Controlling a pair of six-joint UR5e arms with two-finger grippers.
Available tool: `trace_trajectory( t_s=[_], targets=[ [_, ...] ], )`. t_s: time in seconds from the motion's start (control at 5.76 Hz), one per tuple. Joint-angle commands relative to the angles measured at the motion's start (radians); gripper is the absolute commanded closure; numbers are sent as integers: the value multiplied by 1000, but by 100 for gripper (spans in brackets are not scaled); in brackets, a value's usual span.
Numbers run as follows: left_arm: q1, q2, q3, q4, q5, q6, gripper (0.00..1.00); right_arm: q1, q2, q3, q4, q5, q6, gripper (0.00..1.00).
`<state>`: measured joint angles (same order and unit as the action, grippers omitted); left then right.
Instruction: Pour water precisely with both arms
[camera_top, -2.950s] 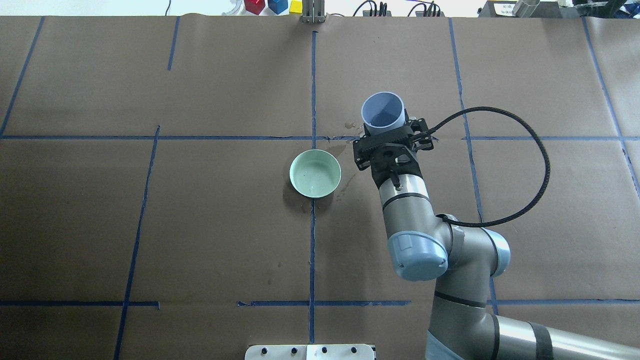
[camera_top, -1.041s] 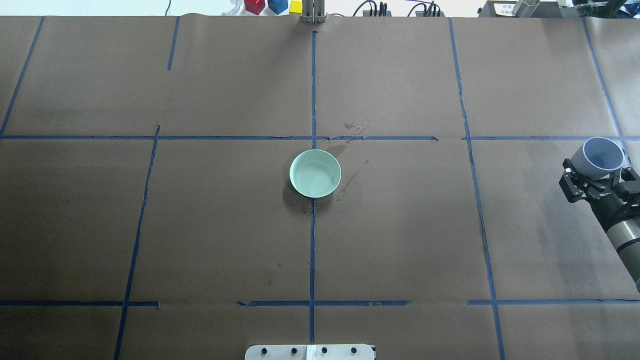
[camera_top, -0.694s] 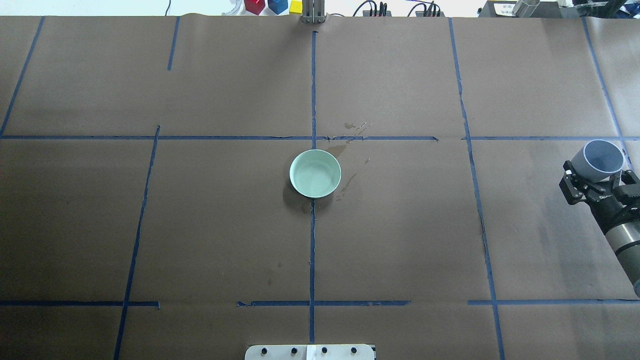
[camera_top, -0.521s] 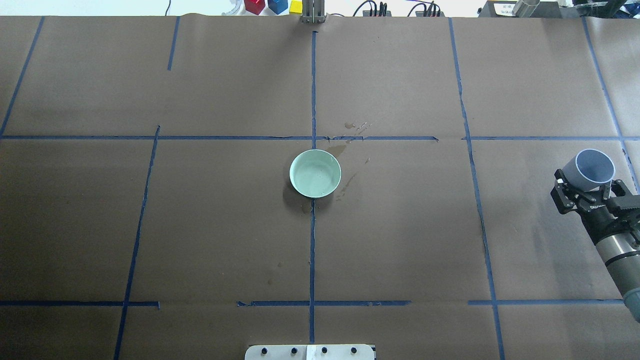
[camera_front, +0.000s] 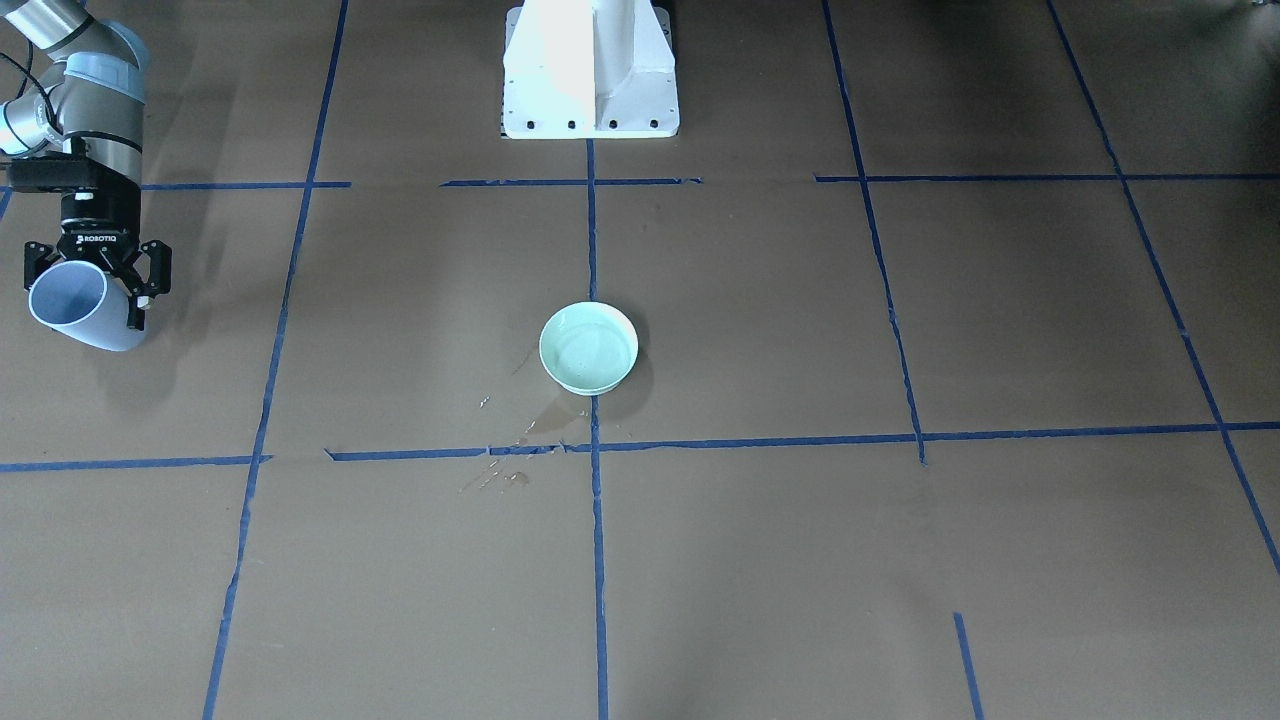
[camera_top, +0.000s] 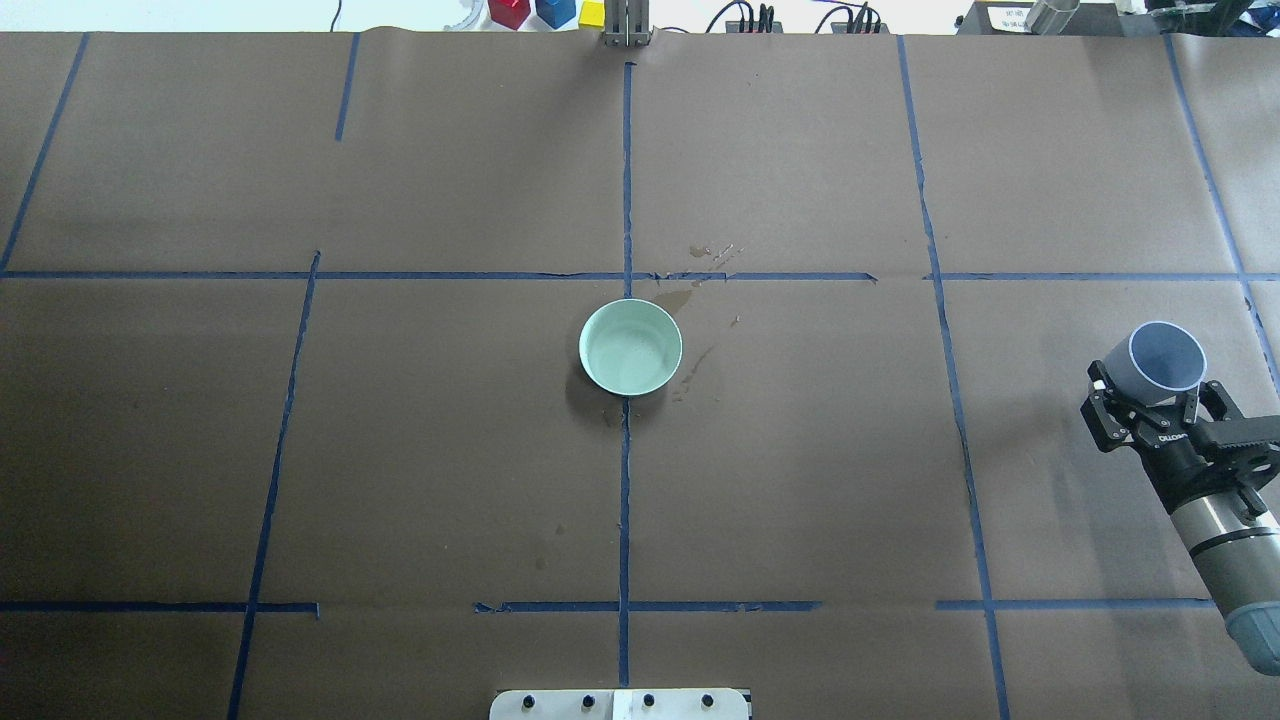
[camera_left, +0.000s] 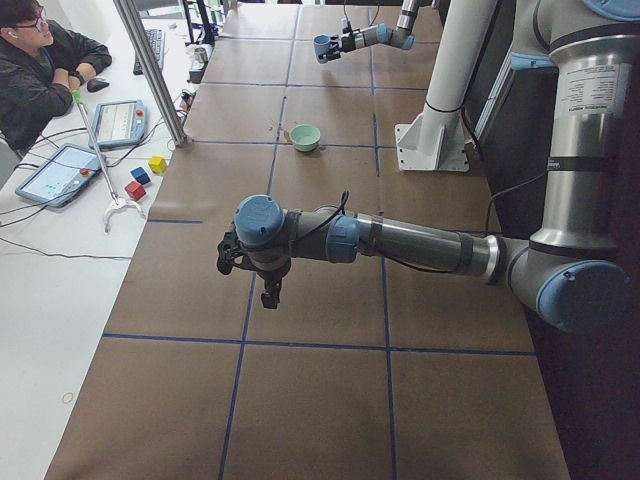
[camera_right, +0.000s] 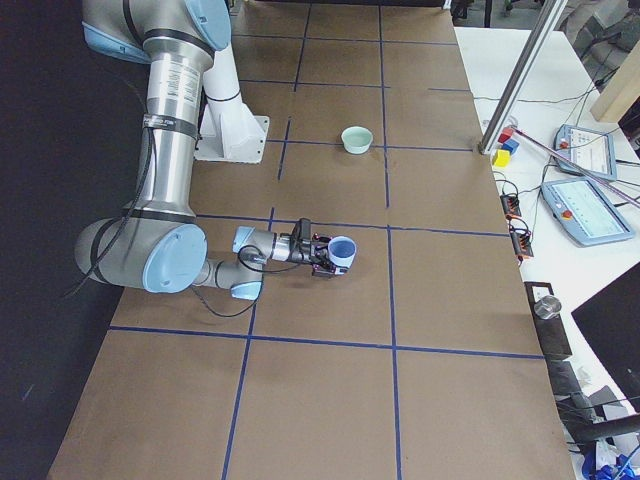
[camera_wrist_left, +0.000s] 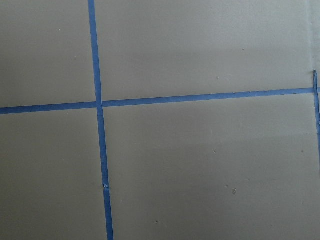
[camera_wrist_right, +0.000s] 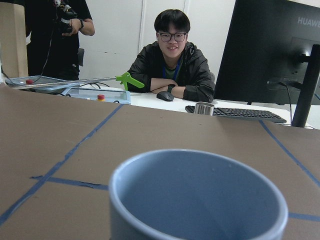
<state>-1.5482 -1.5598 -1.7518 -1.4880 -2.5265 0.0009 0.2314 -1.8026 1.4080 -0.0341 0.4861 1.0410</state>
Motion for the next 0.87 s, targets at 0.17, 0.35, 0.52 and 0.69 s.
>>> trace_trajectory(
  t_s=[0.17, 0.35, 0.52, 0.69],
  targets=[
    [-1, 1, 0, 0, 0, 1, 0, -4, 8, -30, 42, -4, 1, 70],
    [-1, 1, 0, 0, 0, 1, 0, -4, 61, -75, 42, -38, 1, 65],
    [-1, 1, 3, 0, 2, 1, 0, -4, 84, -104, 43, -50, -1, 63],
    [-1, 0, 3, 2, 15, 1, 0, -3, 84, -103, 43, -50, -4, 58]
  ],
)
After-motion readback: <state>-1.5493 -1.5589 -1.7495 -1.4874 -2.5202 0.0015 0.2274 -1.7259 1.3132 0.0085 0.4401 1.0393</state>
